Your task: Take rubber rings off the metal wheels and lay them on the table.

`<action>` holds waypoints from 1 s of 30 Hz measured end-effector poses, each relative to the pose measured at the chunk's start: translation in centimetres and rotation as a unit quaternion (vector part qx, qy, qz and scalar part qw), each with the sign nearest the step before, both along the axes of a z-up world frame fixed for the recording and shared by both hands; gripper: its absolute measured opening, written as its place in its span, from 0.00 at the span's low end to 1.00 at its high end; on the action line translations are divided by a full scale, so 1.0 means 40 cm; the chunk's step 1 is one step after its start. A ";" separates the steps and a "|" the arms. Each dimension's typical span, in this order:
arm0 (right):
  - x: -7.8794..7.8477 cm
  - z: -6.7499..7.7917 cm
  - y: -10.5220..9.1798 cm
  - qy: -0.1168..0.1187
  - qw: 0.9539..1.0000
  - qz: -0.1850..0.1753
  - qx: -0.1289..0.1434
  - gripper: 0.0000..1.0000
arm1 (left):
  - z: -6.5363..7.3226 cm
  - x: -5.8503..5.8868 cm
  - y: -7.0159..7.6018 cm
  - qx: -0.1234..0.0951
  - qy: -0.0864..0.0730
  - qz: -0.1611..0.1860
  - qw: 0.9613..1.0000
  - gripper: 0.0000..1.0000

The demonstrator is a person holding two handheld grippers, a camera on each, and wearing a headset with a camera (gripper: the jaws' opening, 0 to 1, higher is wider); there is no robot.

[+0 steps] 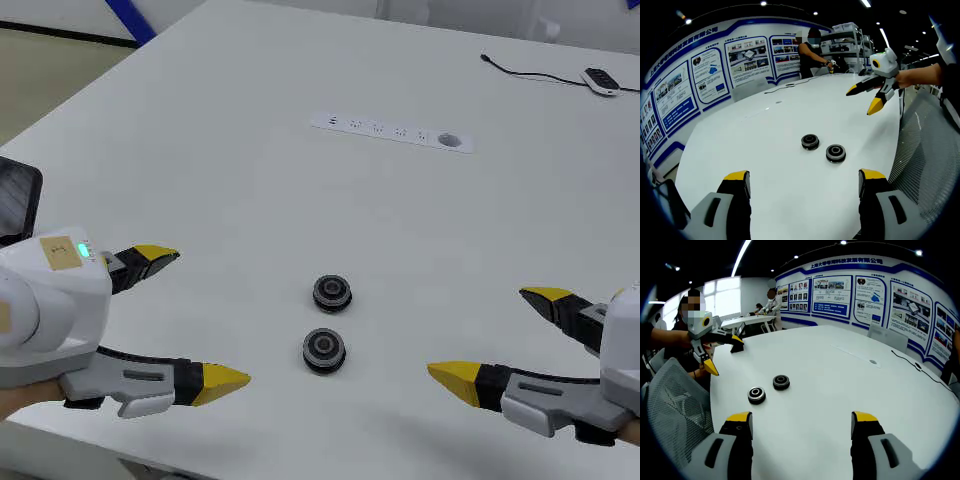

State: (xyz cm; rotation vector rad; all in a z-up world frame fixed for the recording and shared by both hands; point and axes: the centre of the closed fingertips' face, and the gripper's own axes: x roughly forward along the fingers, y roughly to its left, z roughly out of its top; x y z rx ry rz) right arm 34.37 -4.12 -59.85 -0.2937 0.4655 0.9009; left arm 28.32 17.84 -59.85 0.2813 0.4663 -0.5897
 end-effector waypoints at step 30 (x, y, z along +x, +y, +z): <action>0.000 -0.015 -0.014 0.012 1.000 -0.025 0.010 0.81 | -0.006 0.006 -0.004 0.003 0.007 0.000 1.000 0.89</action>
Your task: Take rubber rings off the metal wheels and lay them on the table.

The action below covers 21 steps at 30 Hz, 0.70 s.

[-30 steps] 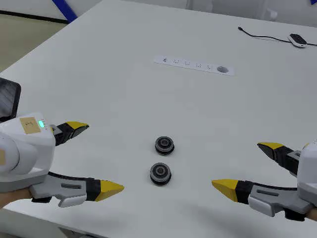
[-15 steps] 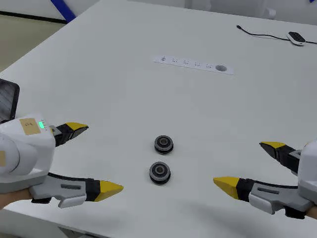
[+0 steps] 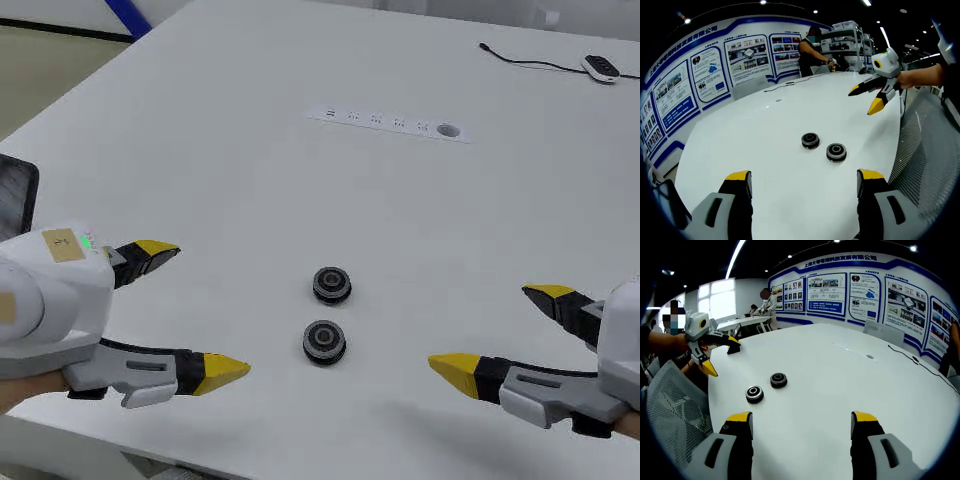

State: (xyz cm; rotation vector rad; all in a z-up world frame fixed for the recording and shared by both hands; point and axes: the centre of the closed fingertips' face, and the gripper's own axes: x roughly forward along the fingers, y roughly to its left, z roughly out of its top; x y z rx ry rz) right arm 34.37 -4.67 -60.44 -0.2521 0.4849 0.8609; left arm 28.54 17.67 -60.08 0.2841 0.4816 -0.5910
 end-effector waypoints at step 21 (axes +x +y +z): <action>-0.015 -0.022 0.010 0.057 0.994 -0.033 0.087 0.73 | -0.022 0.040 -0.060 -0.008 -0.002 -0.046 0.999 0.82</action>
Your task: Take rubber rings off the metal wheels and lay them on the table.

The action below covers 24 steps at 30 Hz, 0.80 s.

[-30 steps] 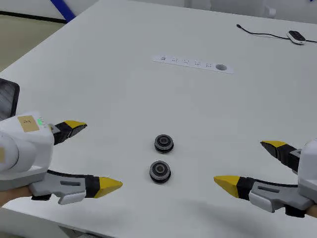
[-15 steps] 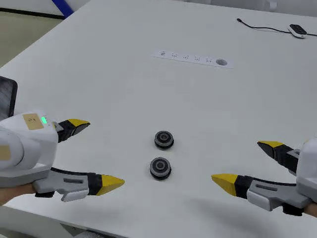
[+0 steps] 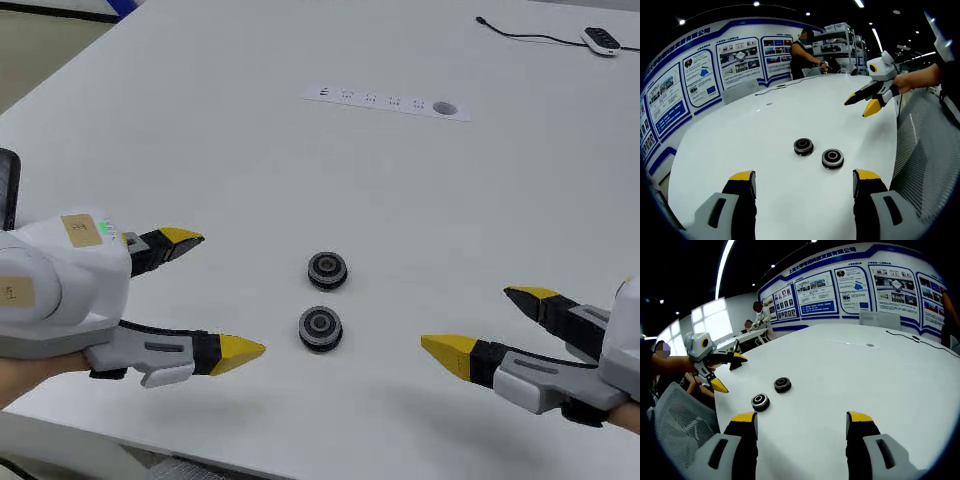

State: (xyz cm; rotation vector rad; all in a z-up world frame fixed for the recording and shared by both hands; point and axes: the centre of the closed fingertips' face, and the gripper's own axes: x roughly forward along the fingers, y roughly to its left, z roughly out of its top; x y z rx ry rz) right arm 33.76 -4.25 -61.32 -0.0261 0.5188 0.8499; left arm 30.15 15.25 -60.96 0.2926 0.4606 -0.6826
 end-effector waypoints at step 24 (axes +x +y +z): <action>-0.014 -0.030 -0.016 0.052 0.997 -0.035 0.046 0.58 | -0.047 0.037 -0.142 -0.018 0.018 -0.077 0.997 0.42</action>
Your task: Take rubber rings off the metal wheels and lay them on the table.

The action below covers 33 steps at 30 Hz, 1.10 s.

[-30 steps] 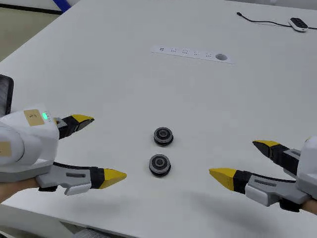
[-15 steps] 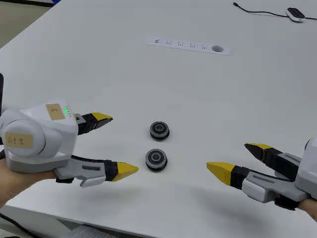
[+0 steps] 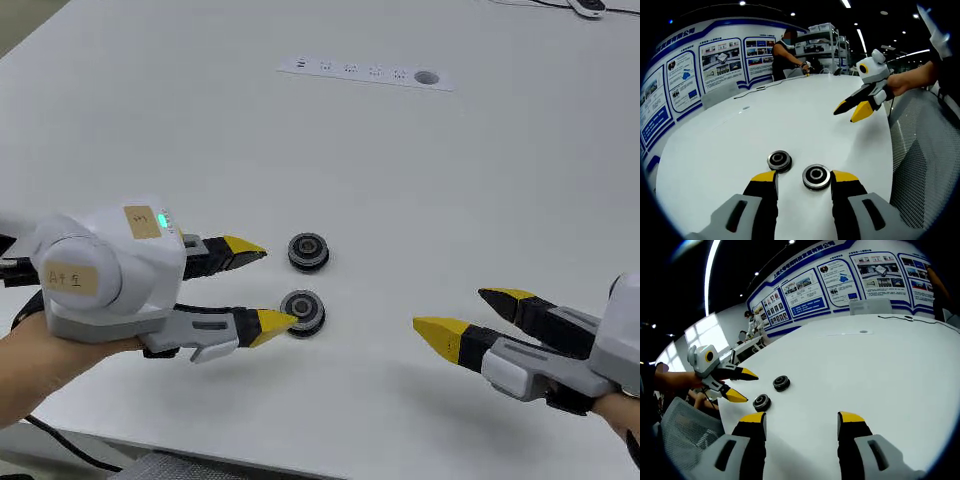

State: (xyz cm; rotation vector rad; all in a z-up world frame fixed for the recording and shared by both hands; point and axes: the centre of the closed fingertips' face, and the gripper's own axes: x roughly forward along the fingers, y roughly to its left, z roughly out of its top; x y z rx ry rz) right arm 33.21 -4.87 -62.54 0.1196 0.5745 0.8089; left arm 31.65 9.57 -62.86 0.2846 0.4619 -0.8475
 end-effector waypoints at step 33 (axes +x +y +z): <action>-0.007 -0.044 -0.013 0.037 0.999 -0.019 0.017 0.53 | -0.050 -0.013 -0.048 -0.004 0.044 -0.035 0.998 0.19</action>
